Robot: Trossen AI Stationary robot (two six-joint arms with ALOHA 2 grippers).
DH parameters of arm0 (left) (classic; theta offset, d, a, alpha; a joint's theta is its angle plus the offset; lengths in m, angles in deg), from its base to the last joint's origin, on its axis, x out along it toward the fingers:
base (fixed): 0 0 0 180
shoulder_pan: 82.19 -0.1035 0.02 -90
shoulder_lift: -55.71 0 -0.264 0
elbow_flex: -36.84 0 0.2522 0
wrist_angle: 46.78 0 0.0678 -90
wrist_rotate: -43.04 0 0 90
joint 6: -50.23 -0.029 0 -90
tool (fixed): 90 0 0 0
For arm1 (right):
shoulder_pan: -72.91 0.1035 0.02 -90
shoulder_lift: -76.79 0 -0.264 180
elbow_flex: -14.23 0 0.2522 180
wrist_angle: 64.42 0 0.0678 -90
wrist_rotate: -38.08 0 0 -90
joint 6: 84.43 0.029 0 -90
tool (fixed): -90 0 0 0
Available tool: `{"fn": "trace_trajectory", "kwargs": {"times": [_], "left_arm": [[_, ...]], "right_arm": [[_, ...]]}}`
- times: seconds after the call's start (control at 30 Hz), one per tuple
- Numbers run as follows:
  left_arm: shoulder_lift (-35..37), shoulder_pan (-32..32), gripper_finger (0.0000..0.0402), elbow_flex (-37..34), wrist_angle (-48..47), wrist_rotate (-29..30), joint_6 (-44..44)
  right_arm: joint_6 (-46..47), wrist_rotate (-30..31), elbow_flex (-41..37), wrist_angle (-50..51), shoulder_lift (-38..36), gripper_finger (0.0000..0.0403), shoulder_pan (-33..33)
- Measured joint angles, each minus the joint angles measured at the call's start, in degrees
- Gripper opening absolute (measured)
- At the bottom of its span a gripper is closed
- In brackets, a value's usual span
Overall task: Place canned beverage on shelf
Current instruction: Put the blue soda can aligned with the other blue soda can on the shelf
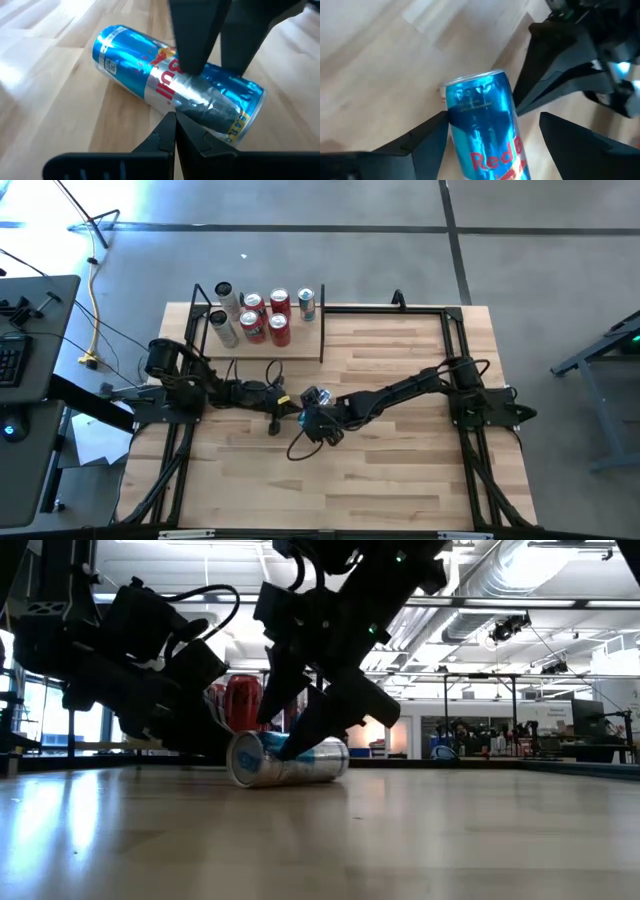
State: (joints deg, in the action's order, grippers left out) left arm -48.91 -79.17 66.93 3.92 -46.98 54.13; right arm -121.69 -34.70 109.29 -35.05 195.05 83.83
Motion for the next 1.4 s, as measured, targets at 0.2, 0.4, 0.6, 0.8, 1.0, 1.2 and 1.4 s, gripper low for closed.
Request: {"fn": "trace_trajectory", "kwargs": {"times": [0.2,0.4,0.6,0.8,1.0,1.2,1.4], "left_arm": [[0.0,0.0,0.0,1.0,0.0,-0.9,0.0],[0.0,0.0,0.0,1.1,0.0,-1.1,2.1],[0.0,-0.1,0.0,1.9,0.2,-1.6,5.2],[4.7,-0.9,0.0,-2.5,-0.4,0.8,6.6],[15.6,-0.9,0.0,-11.3,0.4,8.2,7.0],[23.4,-0.9,0.0,-15.8,0.5,12.6,6.0],[24.8,-0.7,0.0,-15.8,0.0,13.4,4.1]], "right_arm": [[5.2,-6.2,0.3,1.0,0.0,0.0298,-2.0],[14.0,-10.1,0.3,1.8,0.0,0.0298,-3.6],[24.3,-14.1,0.4,4.0,0.0,0.0298,-4.5],[26.7,-16.0,0.5,5.3,1.2,0.0298,-4.7],[24.7,-16.3,0.7,5.5,3.6,0.0295,-4.6],[29.0,-15.2,4.7,8.7,3.8,0.0231,-4.5],[26.7,-2.4,11.7,9.4,2.4,0.0206,-2.5]]}}
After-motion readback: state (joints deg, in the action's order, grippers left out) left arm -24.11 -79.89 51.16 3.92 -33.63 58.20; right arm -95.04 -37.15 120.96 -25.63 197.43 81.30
